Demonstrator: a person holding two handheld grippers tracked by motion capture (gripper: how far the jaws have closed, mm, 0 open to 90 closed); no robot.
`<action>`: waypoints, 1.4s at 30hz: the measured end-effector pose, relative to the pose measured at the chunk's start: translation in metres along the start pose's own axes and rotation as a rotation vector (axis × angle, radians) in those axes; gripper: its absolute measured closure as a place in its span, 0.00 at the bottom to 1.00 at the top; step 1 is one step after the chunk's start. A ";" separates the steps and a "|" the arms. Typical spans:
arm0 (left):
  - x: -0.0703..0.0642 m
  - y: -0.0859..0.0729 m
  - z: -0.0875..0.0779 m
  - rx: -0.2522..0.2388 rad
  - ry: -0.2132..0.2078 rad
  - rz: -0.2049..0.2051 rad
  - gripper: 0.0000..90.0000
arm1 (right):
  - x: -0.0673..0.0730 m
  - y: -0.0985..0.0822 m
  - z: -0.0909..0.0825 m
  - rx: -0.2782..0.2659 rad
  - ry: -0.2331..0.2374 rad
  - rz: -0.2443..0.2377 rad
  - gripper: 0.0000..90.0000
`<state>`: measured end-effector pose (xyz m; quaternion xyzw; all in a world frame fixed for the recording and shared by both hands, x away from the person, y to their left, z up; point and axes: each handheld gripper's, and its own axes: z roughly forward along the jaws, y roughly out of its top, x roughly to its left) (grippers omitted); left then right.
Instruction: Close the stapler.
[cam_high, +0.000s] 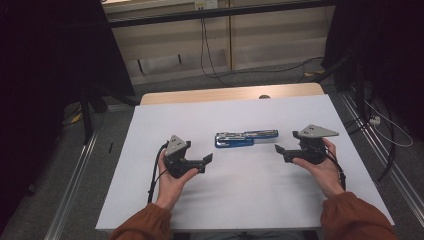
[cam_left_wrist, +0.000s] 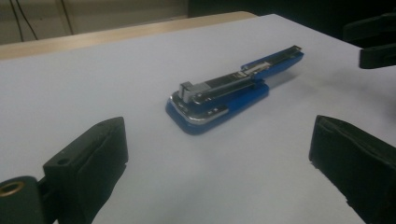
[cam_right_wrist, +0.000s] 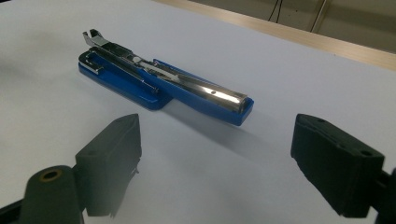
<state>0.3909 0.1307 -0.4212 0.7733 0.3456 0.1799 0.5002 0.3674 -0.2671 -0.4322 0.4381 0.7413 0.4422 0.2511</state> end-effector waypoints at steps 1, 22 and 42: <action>0.001 0.001 0.002 0.004 0.002 0.006 0.06 | -0.001 0.000 0.001 -0.007 0.008 0.000 0.18; 0.015 0.027 0.058 -0.005 0.033 0.029 0.07 | -0.008 -0.003 0.020 -0.007 0.017 0.026 0.34; 0.020 0.025 0.072 0.069 0.005 -0.012 0.06 | -0.008 -0.005 0.027 0.000 0.020 -0.002 0.77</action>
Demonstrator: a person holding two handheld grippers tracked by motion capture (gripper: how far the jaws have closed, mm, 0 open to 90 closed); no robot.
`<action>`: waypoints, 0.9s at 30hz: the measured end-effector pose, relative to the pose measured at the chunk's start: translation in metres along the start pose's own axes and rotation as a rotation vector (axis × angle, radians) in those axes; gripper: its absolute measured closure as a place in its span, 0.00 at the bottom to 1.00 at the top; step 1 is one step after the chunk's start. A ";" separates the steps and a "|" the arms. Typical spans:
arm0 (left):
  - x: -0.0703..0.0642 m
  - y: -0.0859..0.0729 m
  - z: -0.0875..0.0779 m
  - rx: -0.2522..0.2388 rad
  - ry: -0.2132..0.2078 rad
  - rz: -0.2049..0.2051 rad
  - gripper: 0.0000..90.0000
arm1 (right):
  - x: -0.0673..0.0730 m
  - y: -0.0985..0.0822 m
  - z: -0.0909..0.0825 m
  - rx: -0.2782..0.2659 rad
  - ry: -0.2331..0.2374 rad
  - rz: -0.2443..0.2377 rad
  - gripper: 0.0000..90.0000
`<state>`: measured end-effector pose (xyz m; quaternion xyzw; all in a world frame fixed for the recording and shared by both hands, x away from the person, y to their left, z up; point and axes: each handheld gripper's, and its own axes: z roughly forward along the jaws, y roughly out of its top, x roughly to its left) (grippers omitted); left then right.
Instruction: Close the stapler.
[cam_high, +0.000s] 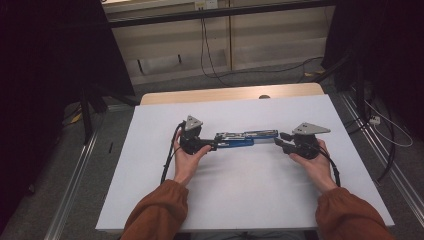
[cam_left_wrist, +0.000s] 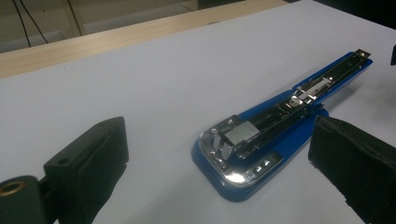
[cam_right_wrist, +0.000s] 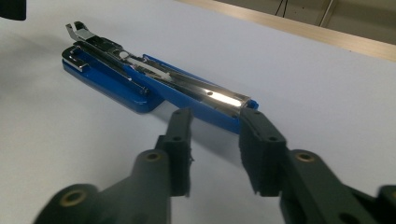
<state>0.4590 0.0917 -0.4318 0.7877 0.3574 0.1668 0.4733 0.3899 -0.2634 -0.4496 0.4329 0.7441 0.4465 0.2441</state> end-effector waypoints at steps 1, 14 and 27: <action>-0.001 0.000 0.001 -0.003 -0.004 -0.004 0.06 | 0.000 0.000 -0.001 -0.005 -0.001 0.000 0.82; -0.018 -0.004 0.007 0.082 -0.052 0.069 0.36 | -0.001 0.001 -0.002 -0.009 0.027 0.008 1.00; -0.014 -0.005 0.007 0.072 -0.100 0.041 0.82 | -0.004 -0.001 0.000 0.018 0.020 -0.009 1.00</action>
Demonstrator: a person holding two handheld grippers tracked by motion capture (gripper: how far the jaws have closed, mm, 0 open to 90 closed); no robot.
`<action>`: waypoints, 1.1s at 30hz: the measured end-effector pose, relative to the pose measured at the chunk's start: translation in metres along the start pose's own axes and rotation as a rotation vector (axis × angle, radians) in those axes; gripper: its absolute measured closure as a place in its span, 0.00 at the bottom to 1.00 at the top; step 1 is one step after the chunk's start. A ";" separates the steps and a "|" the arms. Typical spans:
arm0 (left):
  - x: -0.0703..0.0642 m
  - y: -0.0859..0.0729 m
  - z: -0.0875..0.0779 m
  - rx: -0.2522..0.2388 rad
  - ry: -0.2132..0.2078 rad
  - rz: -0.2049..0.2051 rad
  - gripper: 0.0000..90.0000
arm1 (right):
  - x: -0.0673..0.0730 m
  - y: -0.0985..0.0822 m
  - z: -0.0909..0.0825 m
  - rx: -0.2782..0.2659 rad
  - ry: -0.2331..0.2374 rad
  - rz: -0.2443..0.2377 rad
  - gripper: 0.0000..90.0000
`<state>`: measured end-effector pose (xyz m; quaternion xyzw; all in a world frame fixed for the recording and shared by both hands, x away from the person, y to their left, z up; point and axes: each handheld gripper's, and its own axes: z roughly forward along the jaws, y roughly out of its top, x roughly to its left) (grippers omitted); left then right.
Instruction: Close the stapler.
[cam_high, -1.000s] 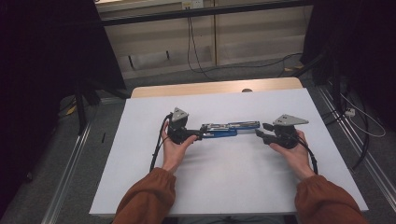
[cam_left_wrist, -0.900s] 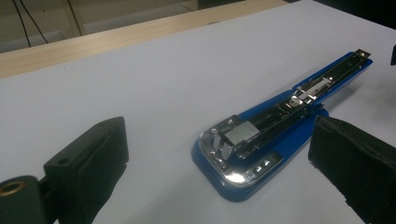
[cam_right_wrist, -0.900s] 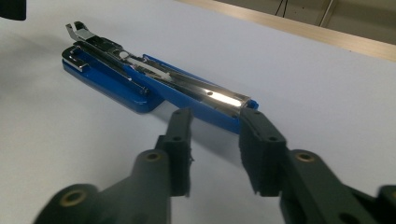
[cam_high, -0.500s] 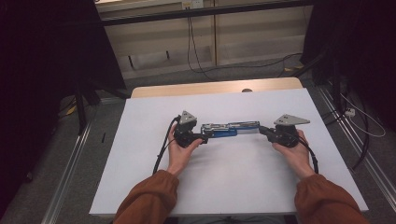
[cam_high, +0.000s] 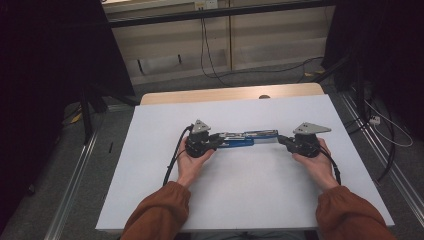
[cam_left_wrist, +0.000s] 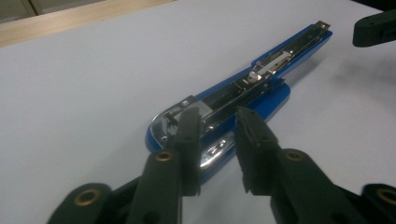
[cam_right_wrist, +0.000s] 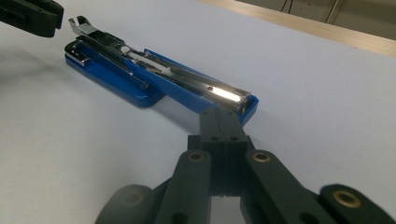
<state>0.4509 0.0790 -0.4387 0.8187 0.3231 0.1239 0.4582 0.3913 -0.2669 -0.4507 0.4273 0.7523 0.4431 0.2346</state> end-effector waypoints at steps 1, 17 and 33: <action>0.001 0.000 0.000 -0.003 -0.005 0.000 0.82 | 0.000 0.000 0.000 0.002 -0.002 0.000 1.00; -0.002 -0.003 0.016 0.038 -0.012 0.035 1.00 | 0.002 0.002 0.013 0.071 0.020 -0.006 1.00; 0.001 -0.003 0.020 0.062 0.003 0.054 1.00 | 0.003 0.003 0.020 0.132 0.015 -0.024 1.00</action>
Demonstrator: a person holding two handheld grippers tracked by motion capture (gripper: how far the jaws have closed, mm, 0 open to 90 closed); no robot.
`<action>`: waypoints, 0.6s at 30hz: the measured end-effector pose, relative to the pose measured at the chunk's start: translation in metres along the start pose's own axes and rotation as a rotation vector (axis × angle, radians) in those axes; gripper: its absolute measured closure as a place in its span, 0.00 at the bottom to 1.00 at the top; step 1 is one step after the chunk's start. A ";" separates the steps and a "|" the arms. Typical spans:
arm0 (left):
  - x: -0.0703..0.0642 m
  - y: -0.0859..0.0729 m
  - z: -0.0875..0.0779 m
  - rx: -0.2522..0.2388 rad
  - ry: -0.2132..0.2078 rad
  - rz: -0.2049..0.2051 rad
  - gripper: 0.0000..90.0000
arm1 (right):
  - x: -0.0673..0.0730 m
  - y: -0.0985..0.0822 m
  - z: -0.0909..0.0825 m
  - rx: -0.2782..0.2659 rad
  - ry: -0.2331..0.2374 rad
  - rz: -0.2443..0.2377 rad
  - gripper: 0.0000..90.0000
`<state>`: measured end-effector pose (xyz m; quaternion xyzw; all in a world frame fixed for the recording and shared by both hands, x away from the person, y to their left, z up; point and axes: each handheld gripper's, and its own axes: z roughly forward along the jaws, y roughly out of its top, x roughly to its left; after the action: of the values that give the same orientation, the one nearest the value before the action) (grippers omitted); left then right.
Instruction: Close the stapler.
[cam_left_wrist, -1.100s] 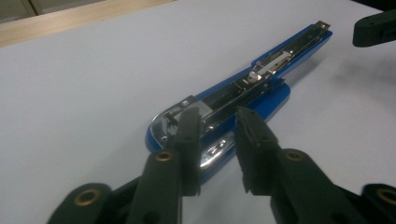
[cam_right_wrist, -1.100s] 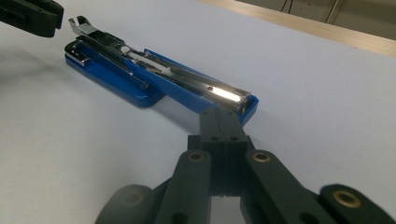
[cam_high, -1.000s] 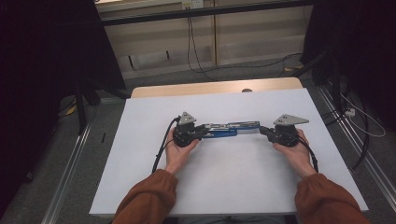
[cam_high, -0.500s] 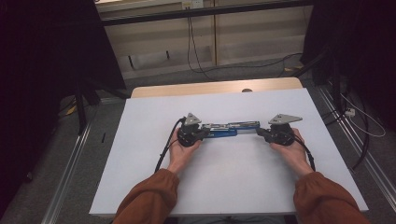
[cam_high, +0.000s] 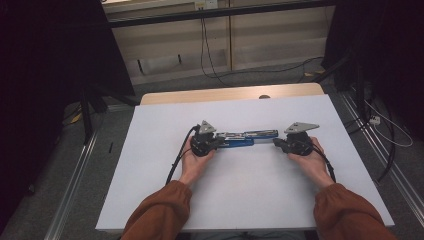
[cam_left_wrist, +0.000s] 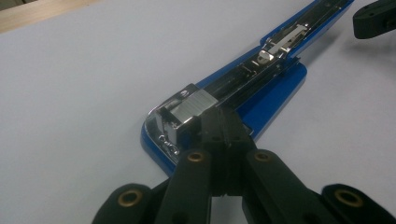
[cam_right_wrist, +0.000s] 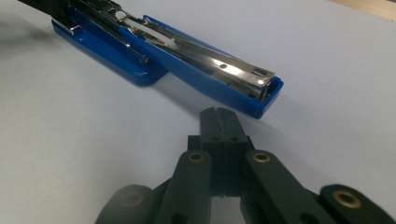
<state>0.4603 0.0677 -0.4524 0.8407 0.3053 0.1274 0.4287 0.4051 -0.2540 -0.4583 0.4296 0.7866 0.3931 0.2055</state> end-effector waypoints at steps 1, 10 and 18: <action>0.000 0.000 0.000 0.001 0.011 0.009 1.00 | 0.000 0.001 0.000 0.006 -0.002 0.002 1.00; -0.001 0.000 0.000 0.002 -0.007 0.011 1.00 | 0.001 0.002 0.008 0.087 -0.011 0.017 1.00; 0.002 0.000 -0.001 0.006 -0.019 -0.020 1.00 | 0.001 0.005 0.011 0.100 -0.018 0.014 1.00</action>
<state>0.4615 0.0693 -0.4519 0.8401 0.3099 0.1145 0.4302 0.4139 -0.2465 -0.4607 0.4483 0.8003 0.3508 0.1883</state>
